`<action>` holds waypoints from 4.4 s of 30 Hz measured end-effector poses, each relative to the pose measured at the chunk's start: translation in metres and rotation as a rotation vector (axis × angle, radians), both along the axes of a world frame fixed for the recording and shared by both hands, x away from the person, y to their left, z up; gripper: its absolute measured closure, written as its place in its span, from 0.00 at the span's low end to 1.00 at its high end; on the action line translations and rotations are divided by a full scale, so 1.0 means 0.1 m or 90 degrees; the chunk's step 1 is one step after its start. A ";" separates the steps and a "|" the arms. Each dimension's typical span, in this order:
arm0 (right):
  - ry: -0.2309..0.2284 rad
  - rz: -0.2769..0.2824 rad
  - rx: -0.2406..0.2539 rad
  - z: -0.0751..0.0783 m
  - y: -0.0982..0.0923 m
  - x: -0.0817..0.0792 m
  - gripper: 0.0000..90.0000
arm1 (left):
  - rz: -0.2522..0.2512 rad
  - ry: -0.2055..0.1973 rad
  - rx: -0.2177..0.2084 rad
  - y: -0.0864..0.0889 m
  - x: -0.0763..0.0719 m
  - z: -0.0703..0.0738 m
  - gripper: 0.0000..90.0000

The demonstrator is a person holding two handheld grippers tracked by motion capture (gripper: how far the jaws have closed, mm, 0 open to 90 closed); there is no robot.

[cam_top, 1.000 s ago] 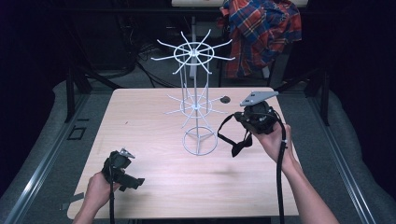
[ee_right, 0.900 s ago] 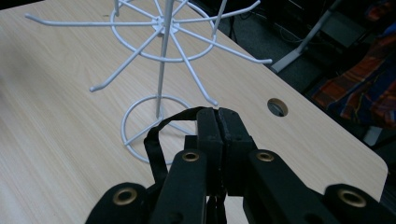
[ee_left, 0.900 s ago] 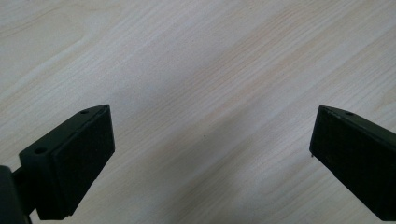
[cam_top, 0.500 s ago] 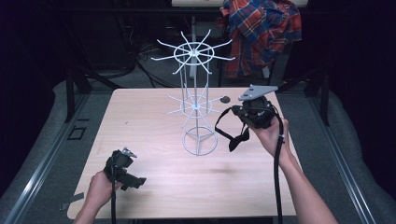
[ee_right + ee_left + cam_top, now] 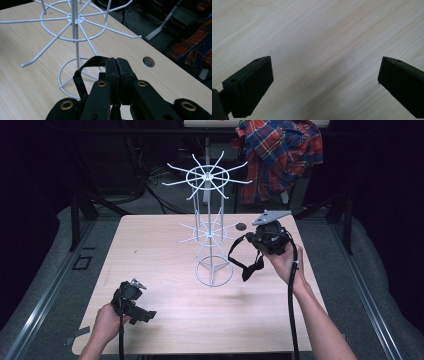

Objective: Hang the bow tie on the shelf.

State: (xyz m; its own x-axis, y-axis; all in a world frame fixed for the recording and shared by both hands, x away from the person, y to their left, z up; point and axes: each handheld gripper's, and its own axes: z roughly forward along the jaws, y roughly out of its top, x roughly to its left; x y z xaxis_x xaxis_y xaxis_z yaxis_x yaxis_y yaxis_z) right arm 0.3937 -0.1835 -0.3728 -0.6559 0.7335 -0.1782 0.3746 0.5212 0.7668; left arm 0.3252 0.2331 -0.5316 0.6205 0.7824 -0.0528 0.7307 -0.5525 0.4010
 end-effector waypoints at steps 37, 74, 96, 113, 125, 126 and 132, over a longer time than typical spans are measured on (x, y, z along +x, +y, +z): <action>0.055 -0.008 0.059 -0.24 -0.05 0.17 0.98 | -0.001 0.002 -0.002 0.00 0.00 -0.01 0.00; 0.125 -0.009 0.078 -0.41 0.03 0.33 0.93 | -0.006 0.004 -0.004 -0.01 0.01 -0.01 0.00; 0.180 0.019 -0.043 -0.35 -0.03 0.00 0.15 | -0.008 0.001 -0.004 -0.03 0.01 0.00 0.00; 0.217 0.026 -0.065 -0.59 -0.38 -0.51 0.04 | -0.011 0.002 0.000 -0.06 0.01 -0.01 0.00; 0.288 0.031 -0.082 -1.13 -0.59 -0.82 0.03 | -0.016 0.006 0.004 -0.07 0.03 -0.01 0.00; 0.299 0.032 -0.084 -1.18 -0.60 -0.82 0.03 | -0.017 0.005 0.004 -0.08 0.03 -0.01 0.00; 0.319 0.033 -0.107 -1.29 -0.59 -0.79 0.00 | -0.024 0.002 -0.001 -0.10 0.04 0.00 0.00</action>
